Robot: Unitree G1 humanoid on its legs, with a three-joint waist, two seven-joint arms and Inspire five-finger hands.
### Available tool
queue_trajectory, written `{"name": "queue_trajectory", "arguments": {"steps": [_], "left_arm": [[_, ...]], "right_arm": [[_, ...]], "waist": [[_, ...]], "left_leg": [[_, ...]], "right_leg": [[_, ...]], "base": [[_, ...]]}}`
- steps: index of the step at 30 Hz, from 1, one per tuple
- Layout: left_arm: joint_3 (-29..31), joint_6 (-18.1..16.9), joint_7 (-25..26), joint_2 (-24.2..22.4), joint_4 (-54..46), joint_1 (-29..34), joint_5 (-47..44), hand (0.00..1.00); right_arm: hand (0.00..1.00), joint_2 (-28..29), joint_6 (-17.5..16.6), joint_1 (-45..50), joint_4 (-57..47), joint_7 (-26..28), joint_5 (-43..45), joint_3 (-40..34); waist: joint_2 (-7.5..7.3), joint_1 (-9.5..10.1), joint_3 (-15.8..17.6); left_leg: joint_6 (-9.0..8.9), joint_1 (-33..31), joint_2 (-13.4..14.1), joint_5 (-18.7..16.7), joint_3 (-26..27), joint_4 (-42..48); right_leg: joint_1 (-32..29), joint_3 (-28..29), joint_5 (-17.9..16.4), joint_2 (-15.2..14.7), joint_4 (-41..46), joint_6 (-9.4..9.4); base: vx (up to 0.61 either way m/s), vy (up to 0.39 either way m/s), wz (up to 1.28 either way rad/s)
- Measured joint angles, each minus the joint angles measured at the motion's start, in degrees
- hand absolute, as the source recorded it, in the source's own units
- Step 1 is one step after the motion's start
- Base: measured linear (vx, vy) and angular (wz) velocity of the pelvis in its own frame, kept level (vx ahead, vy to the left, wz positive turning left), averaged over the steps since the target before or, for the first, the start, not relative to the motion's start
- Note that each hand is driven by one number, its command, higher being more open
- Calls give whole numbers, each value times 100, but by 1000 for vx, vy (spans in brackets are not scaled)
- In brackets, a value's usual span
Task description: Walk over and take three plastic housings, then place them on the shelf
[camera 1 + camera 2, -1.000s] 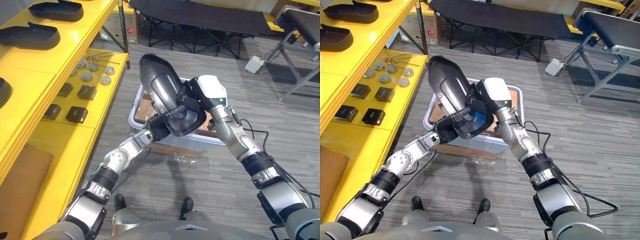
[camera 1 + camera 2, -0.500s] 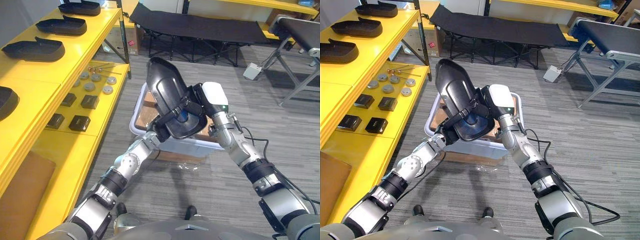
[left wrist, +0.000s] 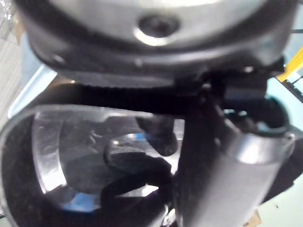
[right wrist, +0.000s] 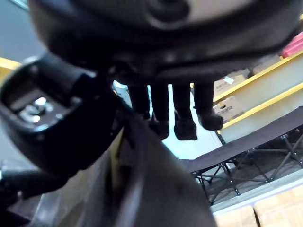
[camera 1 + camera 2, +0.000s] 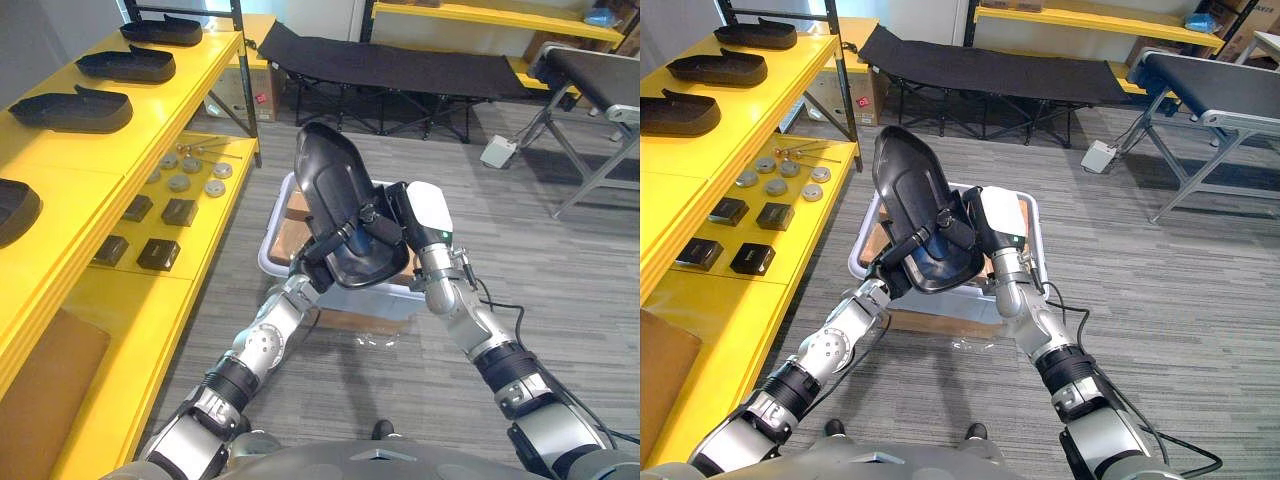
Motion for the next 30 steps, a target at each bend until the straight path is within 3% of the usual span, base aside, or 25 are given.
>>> {"name": "queue_trajectory", "arguments": {"steps": [4, 7, 10, 18, 24, 30], "left_arm": [[542, -313, 263, -215, -585, 450, 841, 0], [1264, -692, 665, -376, -1149, 498, 1622, 0], [1731, -955, 973, -335, -1863, 619, 2704, 0], [2120, -1178, 1697, -233, -2635, 1643, 5175, 0], [2222, -1176, 1888, -231, -2650, 1975, 5607, 0], [2217, -1187, 1644, -234, -2669, 2023, 5539, 0]], "right_arm": [[100, 236, -123, 421, -480, -229, 531, 21], [100, 509, -377, 900, -1121, -155, 1059, 114], [100, 615, -406, 1124, -1461, -7, 1383, 195], [100, 687, -457, 1902, -2380, -33, 2062, -505], [100, 748, -435, 2376, -2402, -252, 2287, -1013], [100, 757, -436, 2419, -2408, -249, 2287, -1012]], "waist": [[4, -36, -21], [8, -92, -37], [24, -128, -138], [250, -138, -334], [359, -169, -401], [412, -172, -435]], "left_leg": [[-4, 0, 4, 1, 45, 4], [-4, 0, 3, 1, 47, 4], [-10, -3, 2, -7, 42, 4], [-61, -26, -6, -78, -3, 2], [-39, -102, -5, -60, -3, 5], [-31, -102, -6, -56, 28, 7]], "right_leg": [[-33, 16, 4, 12, 31, -4], [-32, 8, 5, 11, 31, -3], [-32, -1, 2, 9, 30, -3], [-48, -103, -93, -3, -2, -53], [-124, -132, -81, -4, -2, -81], [-150, -111, -41, -2, -1, -27]], "base": [[31, 6, -5], [12, 2, -1], [0, 0, 0], [0, 0, 2], [6, 2, 0], [25, 6, -2]]}}
